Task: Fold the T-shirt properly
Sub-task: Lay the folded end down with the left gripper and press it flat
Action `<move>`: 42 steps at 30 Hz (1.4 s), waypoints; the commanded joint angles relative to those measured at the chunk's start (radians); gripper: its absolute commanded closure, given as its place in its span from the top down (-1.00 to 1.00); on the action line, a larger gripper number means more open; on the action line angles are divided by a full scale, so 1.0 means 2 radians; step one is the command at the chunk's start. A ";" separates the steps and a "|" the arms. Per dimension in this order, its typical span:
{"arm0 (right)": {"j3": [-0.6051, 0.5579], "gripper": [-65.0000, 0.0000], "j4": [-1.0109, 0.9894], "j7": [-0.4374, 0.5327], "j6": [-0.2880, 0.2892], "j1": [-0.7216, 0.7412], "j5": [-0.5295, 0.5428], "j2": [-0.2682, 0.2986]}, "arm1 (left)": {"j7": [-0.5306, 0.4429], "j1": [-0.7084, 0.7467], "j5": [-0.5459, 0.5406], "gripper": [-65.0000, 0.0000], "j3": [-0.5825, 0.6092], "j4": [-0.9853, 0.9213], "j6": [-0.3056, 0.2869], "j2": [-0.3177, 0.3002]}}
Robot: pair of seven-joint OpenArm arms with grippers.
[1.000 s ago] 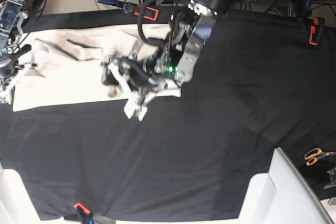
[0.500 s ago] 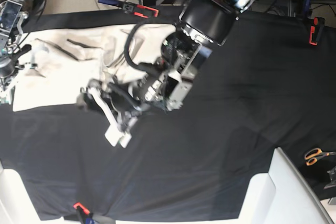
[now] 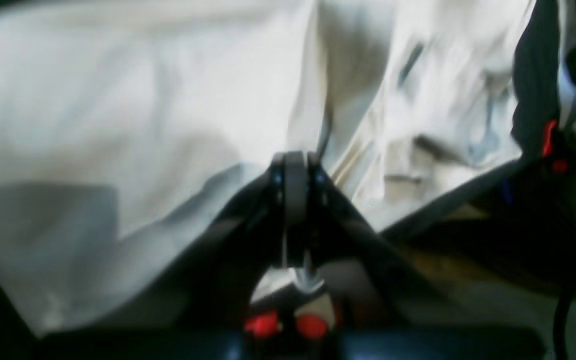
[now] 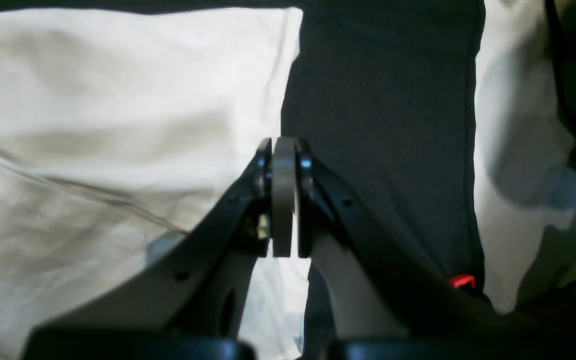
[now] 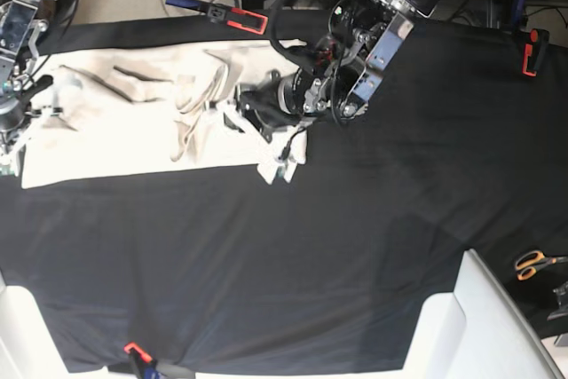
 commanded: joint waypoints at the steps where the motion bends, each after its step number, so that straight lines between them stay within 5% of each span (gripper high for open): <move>1: 0.001 -0.99 0.008 0.010 -0.003 0.006 0.003 0.007 | -0.003 -0.010 -0.006 -1.00 -0.002 0.009 0.001 0.007; 20: 0.002 -0.99 0.008 0.008 -0.003 0.005 0.003 0.006 | 0.040 -0.018 -0.004 -1.00 0.020 -0.050 0.003 0.017; 30: 0.002 -0.99 0.008 0.008 -0.003 0.003 0.003 0.004 | 0.040 -0.017 -0.005 -1.00 0.018 0.011 0.004 0.014; 38: 0.003 -0.99 0.008 0.008 -0.003 0.003 0.002 0.005 | 0.041 -0.012 -0.006 -1.00 0.025 0.012 0.089 0.013; 42: 0.002 -0.99 0.008 0.008 -0.003 0.003 0.002 0.004 | 0.079 -0.013 -0.006 -1.00 0.021 0.012 0.098 0.015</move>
